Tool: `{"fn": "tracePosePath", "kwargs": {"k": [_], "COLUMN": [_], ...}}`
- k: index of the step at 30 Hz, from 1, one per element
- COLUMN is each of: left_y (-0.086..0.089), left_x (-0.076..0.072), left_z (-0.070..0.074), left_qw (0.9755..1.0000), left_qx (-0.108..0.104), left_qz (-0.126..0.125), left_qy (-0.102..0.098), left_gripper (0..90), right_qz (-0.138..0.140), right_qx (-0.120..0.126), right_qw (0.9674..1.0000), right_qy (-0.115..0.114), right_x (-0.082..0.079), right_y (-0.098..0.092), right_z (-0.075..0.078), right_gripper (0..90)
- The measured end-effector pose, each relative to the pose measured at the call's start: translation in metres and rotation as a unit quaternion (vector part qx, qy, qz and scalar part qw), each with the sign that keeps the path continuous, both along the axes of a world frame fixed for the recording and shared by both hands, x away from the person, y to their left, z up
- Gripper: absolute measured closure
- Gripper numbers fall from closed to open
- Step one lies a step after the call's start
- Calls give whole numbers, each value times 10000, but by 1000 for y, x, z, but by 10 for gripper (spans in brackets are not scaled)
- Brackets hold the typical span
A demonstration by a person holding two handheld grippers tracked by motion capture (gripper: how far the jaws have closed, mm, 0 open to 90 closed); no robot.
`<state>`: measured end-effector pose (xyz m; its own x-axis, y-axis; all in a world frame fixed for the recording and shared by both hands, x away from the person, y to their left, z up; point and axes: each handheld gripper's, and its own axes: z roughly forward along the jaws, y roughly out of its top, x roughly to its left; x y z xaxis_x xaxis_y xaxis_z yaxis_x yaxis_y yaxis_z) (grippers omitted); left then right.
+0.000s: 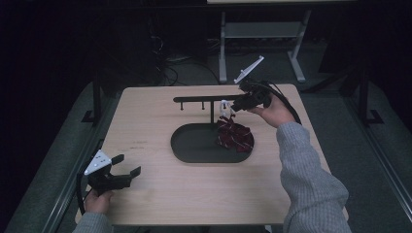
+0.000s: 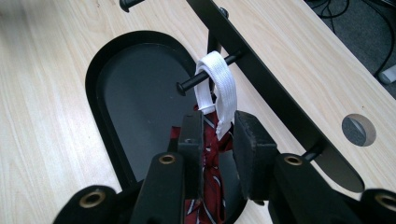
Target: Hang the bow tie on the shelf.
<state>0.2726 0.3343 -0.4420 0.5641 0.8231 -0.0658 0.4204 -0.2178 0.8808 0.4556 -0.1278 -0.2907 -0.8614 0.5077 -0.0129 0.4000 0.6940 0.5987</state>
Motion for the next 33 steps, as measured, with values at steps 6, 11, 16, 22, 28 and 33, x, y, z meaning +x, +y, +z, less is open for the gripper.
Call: {"fn": "tracePosePath", "kwargs": {"k": [6, 11, 16, 22, 28, 33], "left_y": [0, 0, 0, 0, 0, 0], "left_x": [0, 0, 0, 0, 0, -1], "left_z": [0, 0, 0, 0, 0, 0], "left_qw": [10000, 10000, 10000, 10000, 10000, 10000], "left_qx": [12, 12, 14, 5, 18, 23], "left_qz": [2, -1, -8, -5, 2, -5], "left_qy": [-7, -8, -16, -1, -25, -27], "left_gripper": [128, 129, 128, 128, 128, 129], "right_qz": [4, 15, 23, 98, 130, 201], "right_qx": [49, 61, 92, 128, 176, 189], "right_qw": [10000, 10000, 9999, 9999, 9997, 9996], "right_qy": [2, 32, 77, 45, 54, 78], "right_x": [-4, -6, -10, -13, -18, -22], "right_y": [-3, -6, -8, -11, -13, -12], "right_z": [1, -1, -3, -5, -5, -6], "right_gripper": [709, 700, 686, 658, 643, 625]}}
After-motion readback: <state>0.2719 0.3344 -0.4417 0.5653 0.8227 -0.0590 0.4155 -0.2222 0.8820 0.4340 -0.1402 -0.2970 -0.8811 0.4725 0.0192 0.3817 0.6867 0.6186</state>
